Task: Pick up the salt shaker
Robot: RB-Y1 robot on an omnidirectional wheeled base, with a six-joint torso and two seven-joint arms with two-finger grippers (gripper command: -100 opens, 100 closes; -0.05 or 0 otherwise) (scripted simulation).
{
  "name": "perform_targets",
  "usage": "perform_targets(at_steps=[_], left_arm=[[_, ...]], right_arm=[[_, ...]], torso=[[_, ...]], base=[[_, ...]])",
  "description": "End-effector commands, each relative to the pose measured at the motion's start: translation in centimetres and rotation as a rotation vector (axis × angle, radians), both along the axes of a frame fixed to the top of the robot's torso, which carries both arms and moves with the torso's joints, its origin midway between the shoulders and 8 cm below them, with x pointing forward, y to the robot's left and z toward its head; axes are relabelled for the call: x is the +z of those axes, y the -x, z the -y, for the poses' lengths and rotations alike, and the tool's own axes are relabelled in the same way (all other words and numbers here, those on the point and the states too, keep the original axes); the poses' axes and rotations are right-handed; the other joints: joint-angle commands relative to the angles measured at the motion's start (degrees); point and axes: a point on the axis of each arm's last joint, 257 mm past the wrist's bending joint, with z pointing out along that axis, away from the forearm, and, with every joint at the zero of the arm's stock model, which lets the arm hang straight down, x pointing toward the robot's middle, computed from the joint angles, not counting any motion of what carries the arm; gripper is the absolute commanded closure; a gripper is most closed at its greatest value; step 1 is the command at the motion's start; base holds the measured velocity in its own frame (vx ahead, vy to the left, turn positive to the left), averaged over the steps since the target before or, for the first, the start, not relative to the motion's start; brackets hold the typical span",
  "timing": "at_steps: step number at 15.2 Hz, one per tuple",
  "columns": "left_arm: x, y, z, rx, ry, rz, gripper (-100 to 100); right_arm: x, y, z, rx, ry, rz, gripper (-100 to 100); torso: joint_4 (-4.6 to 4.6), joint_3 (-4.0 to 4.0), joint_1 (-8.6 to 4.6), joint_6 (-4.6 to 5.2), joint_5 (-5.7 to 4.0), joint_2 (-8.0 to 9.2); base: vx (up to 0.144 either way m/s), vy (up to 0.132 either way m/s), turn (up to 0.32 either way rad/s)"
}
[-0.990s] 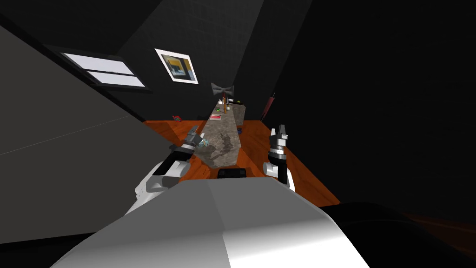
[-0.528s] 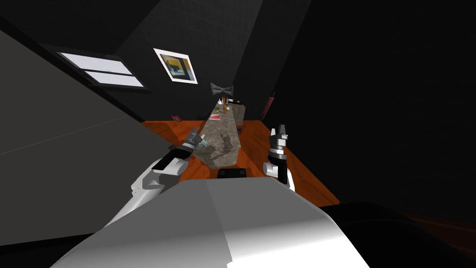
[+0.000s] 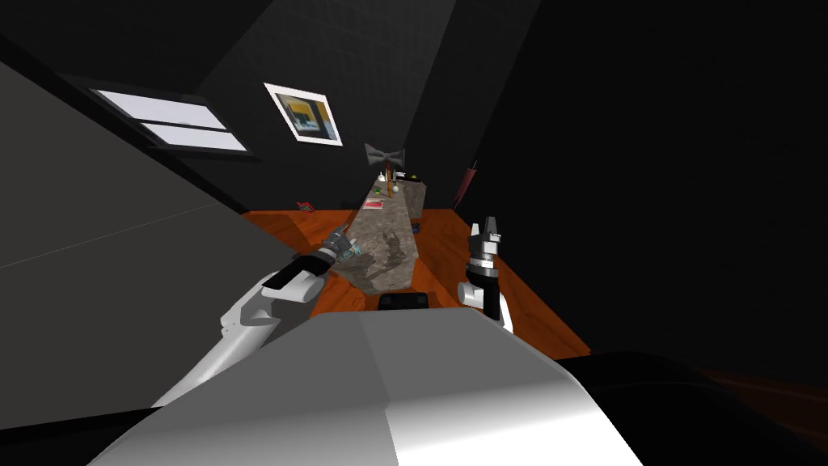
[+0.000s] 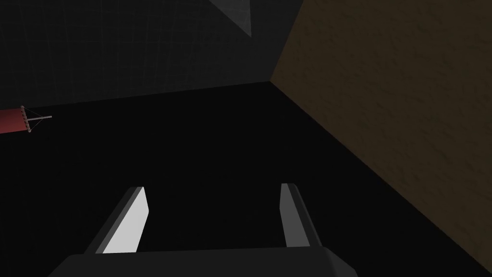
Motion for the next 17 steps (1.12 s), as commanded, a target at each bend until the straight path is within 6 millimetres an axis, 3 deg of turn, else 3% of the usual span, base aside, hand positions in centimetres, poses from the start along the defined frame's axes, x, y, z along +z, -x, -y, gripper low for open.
perform_targets(at_steps=[1, 17], left_arm=[[-0.8, -0.1, -0.5, 0.008, 0.005, -0.039, -100], [-6.1, 0.3, -4.0, 0.093, 0.093, -0.346, -100]], right_arm=[[0.0, 0.0, 0.0, 0.0, 0.0, 0.0, 0], [0.0, 0.0, 0.0, 0.0, 0.0, 0.0, 0]], torso=[[0.0, 0.0, 0.0, 0.0, 0.0, 0.0], [0.0, 0.01, 0.0, 0.0, 0.0, 0.01]], base=[[0.013, -0.002, -0.002], [0.014, -0.002, -0.009]])
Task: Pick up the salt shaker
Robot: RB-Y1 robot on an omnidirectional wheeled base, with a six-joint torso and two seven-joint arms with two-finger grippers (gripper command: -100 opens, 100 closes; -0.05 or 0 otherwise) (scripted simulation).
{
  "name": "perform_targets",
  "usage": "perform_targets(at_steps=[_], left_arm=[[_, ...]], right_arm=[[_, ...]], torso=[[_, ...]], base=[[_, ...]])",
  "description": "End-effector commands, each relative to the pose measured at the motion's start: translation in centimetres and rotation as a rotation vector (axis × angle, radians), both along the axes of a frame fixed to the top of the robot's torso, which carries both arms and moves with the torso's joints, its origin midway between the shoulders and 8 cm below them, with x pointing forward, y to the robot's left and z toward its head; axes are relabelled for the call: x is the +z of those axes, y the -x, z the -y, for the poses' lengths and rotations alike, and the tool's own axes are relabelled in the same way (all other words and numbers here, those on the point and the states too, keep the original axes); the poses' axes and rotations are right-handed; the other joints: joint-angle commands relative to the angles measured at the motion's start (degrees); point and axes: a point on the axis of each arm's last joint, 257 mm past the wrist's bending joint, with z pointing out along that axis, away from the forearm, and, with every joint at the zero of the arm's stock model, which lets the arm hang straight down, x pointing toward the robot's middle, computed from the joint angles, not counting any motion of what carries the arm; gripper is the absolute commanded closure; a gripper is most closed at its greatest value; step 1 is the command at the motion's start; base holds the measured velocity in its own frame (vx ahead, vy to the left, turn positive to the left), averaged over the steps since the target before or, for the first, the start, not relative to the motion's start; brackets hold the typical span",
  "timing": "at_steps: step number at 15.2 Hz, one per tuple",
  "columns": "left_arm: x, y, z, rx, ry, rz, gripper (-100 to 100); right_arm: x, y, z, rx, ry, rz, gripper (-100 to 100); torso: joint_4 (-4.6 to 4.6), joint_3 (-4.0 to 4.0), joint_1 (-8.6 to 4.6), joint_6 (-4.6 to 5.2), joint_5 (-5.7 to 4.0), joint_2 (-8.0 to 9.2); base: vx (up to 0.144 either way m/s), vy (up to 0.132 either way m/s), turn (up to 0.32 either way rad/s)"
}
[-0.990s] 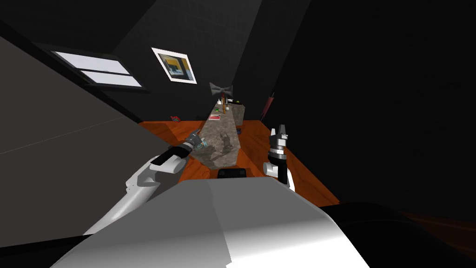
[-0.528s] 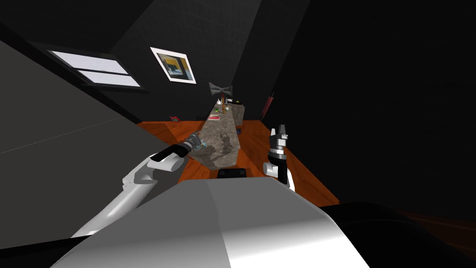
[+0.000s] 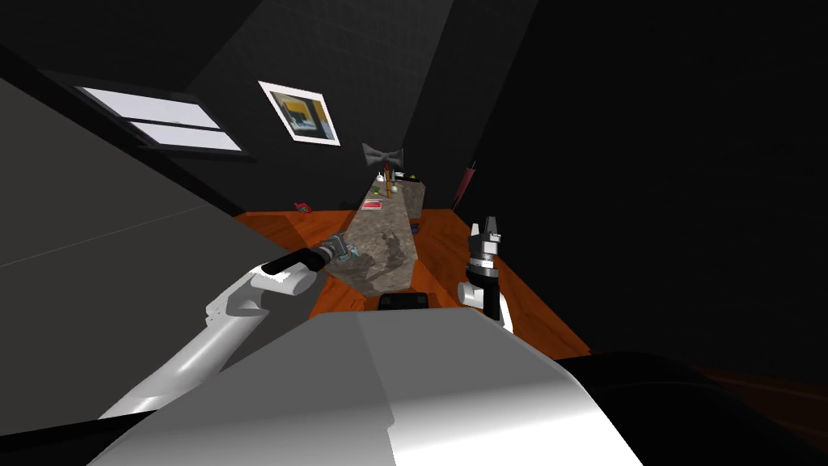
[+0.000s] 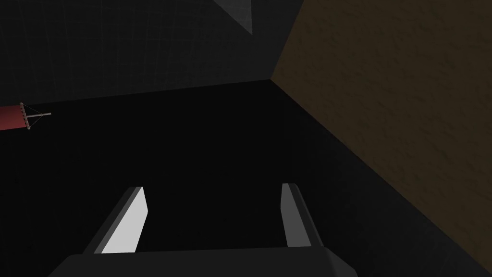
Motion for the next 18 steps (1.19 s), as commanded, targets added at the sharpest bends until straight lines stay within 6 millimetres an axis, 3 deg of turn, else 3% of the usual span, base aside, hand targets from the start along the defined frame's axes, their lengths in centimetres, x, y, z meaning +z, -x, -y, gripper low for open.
perform_targets(at_steps=[1, 18], left_arm=[[-0.7, 0.2, -0.4, 0.012, 0.004, -0.035, -100], [-4.7, 2.9, -4.2, 0.159, 0.082, -0.337, -100]], right_arm=[[0.0, 0.0, 0.0, 0.0, 0.0, 0.0, 0], [0.0, 0.0, 0.0, 0.0, 0.0, 0.0, 0]], torso=[[0.0, 0.0, 0.0, 0.0, 0.0, 0.0], [0.0, 0.01, -0.01, 0.0, 0.0, 0.01]], base=[[0.013, 0.001, -0.005], [0.014, -0.001, -0.008]])
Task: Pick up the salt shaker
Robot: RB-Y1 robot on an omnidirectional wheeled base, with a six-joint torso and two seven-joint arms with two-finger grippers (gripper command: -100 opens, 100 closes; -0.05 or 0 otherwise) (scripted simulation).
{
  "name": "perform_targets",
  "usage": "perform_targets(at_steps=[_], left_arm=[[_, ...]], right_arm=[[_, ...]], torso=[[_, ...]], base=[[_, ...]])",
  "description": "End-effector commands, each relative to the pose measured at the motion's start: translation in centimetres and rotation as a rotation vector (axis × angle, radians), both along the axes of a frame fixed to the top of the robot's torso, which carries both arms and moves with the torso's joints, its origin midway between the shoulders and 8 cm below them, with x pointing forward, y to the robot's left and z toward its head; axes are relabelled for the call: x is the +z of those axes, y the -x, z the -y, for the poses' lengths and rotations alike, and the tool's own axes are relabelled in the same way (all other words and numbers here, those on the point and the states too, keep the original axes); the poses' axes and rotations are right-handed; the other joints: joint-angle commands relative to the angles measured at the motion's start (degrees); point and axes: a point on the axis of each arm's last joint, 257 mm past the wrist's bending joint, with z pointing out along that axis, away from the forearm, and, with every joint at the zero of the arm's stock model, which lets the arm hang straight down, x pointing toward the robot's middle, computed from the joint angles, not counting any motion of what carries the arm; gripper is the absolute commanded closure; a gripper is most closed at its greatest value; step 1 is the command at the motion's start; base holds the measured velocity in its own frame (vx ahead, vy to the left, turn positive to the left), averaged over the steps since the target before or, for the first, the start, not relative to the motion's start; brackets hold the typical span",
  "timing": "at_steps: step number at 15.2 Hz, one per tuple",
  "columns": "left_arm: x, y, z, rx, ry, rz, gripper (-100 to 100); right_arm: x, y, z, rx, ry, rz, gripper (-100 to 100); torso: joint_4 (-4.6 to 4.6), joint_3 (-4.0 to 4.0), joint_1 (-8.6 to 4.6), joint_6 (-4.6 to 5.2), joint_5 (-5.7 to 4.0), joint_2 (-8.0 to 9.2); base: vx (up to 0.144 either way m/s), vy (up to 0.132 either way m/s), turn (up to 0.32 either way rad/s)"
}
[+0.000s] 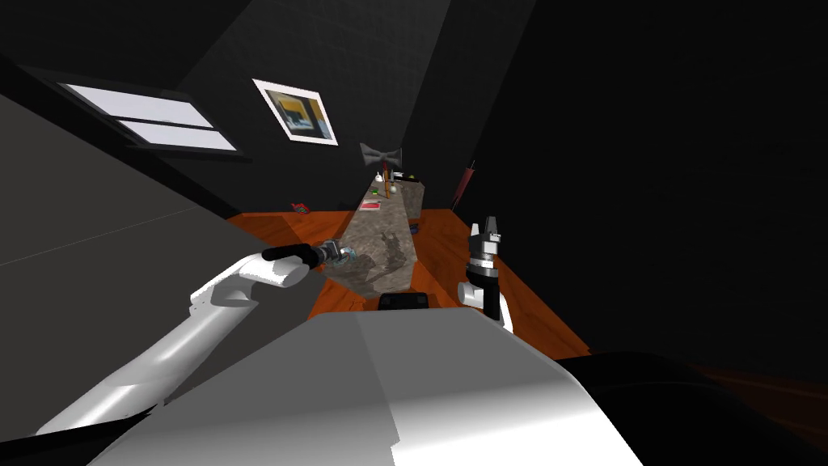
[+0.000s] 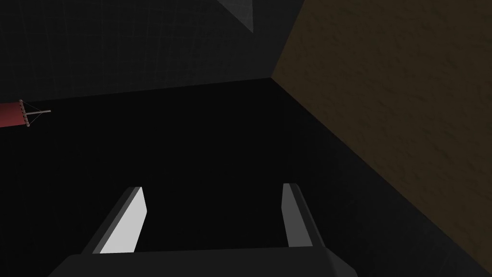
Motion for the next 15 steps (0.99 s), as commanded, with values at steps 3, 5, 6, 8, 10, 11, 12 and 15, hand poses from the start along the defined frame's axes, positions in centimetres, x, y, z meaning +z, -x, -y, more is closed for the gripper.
perform_targets(at_steps=[3, 5, 6, 8, 10, 11, 12, 15], left_arm=[[-0.6, 0.7, -0.6, 0.031, 0.011, -0.055, -100], [-1.0, 1.3, -1.1, 0.056, 0.02, -0.096, -100], [-1.0, 1.3, -1.1, 0.056, 0.02, -0.096, -100], [-1.3, 1.7, -1.5, 0.073, 0.025, -0.122, -100], [-1.3, 1.6, -1.4, 0.069, 0.024, -0.117, -100], [-2.0, 1.5, -1.8, 0.078, 0.026, -0.12, -100], [-2.3, 1.4, -2.0, 0.081, 0.026, -0.12, -100], [-2.6, 1.3, -2.2, 0.085, 0.027, -0.122, -100]], right_arm=[[0.0, 0.0, 0.0, 0.0, 0.0, 0.0, 0], [0.0, 0.0, 0.0, 0.0, 0.0, 0.0, 0], [0.0, 0.0, 0.0, 0.0, 0.0, 0.0, 0], [0.0, 0.0, 0.0, 0.0, 0.0, 0.0, 0], [0.0, 0.0, 0.0, 0.0, 0.0, 0.0, 0], [0.0, 0.0, 0.0, 0.0, 0.0, 0.0, 0], [0.0, 0.0, 0.0, 0.0, 0.0, 0.0, 0], [0.0, 0.0, 0.0, 0.0, 0.0, 0.0, 0]], torso=[[0.0, 0.0, 0.0, 0.0, 0.0, 0.01], [0.01, 0.02, 0.0, -0.01, 0.0, 0.04], [0.01, 0.03, 0.0, 0.0, 0.0, 0.06], [0.01, 0.04, 0.0, 0.0, 0.0, 0.07], [0.02, 0.04, -0.01, 0.0, 0.0, 0.07], [0.02, 0.04, -0.01, 0.0, 0.0, 0.07], [0.01, 0.04, 0.0, 0.0, 0.01, 0.07], [0.02, 0.04, 0.02, 0.0, 0.02, 0.08]], base=[[0.012, 0.0, -0.006], [0.0, 0.0, 0.0], [0.0, 0.0, 0.0], [0.0, 0.0, 0.0], [0.0, 0.0, 0.0], [0.0, 0.0, 0.0], [-0.004, 0.006, -0.017], [-0.002, 0.002, -0.007]])
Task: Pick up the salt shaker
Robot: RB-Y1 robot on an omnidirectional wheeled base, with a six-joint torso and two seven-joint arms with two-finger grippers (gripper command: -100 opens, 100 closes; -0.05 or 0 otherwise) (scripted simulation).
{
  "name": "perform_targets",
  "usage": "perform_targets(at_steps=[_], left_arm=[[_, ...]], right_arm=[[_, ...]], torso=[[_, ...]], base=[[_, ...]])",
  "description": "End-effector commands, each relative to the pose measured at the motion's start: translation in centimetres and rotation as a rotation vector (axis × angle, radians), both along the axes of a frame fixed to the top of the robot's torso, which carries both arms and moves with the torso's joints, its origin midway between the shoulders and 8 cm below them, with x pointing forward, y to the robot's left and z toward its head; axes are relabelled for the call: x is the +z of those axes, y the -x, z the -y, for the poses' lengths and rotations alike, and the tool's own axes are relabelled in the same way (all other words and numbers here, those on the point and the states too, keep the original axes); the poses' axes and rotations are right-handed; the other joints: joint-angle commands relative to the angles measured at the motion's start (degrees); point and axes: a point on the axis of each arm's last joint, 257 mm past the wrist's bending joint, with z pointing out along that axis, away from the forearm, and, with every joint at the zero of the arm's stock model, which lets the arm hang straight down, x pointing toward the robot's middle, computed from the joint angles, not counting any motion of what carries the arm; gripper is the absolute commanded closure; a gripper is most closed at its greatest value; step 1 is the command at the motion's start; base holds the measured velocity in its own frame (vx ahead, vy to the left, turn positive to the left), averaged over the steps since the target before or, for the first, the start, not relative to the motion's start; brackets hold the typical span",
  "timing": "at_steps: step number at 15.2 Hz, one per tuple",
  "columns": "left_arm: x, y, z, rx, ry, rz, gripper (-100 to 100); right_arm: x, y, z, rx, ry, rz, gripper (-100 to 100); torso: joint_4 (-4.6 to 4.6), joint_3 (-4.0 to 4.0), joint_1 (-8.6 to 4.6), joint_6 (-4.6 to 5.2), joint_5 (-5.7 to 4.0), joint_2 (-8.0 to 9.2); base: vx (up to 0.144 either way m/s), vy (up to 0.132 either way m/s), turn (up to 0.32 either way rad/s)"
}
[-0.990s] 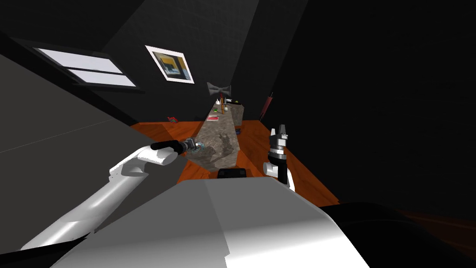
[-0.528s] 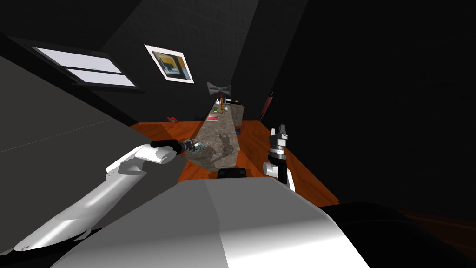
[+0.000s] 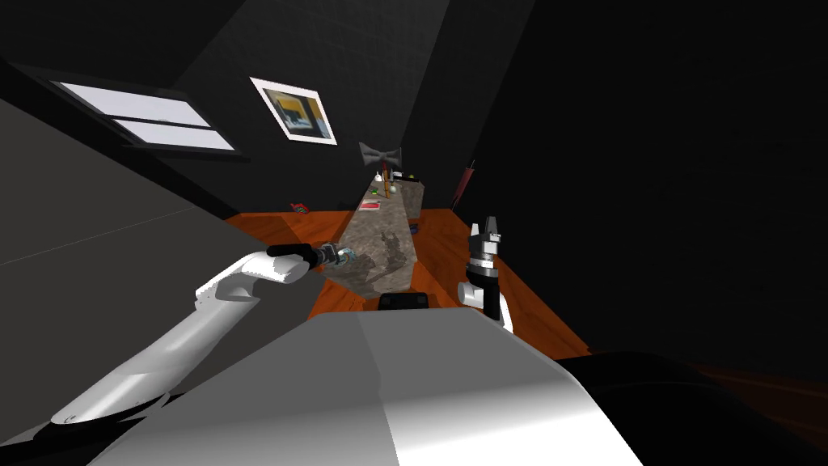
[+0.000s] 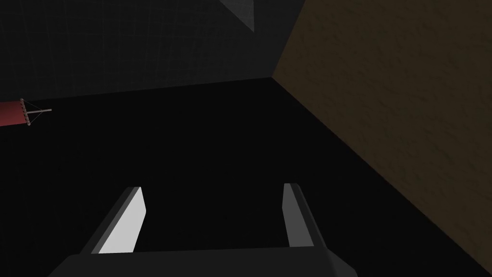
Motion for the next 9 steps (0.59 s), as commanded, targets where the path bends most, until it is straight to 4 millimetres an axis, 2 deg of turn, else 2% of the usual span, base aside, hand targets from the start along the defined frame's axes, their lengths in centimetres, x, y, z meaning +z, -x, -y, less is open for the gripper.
perform_targets(at_steps=[1, 5, 8, 9], left_arm=[[0.0, 0.0, 0.0, 0.0, 0.0, 0.0, 100], [0.0, 0.0, 0.0, -0.002, -0.002, 0.001, 100], [1.2, 0.3, 0.7, -0.011, 0.0, 0.0, 100], [0.9, 0.2, 0.4, -0.009, -0.001, 0.001, 100]], right_arm=[[0.0, 0.0, 0.0, 0.0, 0.0, 0.0, 0], [0.0, 0.0, 0.0, 0.0, 0.0, 0.0, 0], [0.0, 0.0, 0.0, 0.0, 0.0, 0.0, 0], [0.0, 0.0, 0.0, 0.0, 0.0, 0.0, 0]], torso=[[0.0, 0.0, 0.0, 0.0, 0.0, 0.0], [0.0, -0.01, -0.01, -0.01, 0.02, -0.01], [0.02, 0.02, -0.06, -0.03, -0.02, 0.01], [0.03, 0.03, -0.08, -0.03, -0.03, 0.02]], base=[[0.0, 0.0, 0.0], [0.0, 0.0, 0.0], [0.003, -0.004, 0.012], [0.0, 0.0, 0.0]])
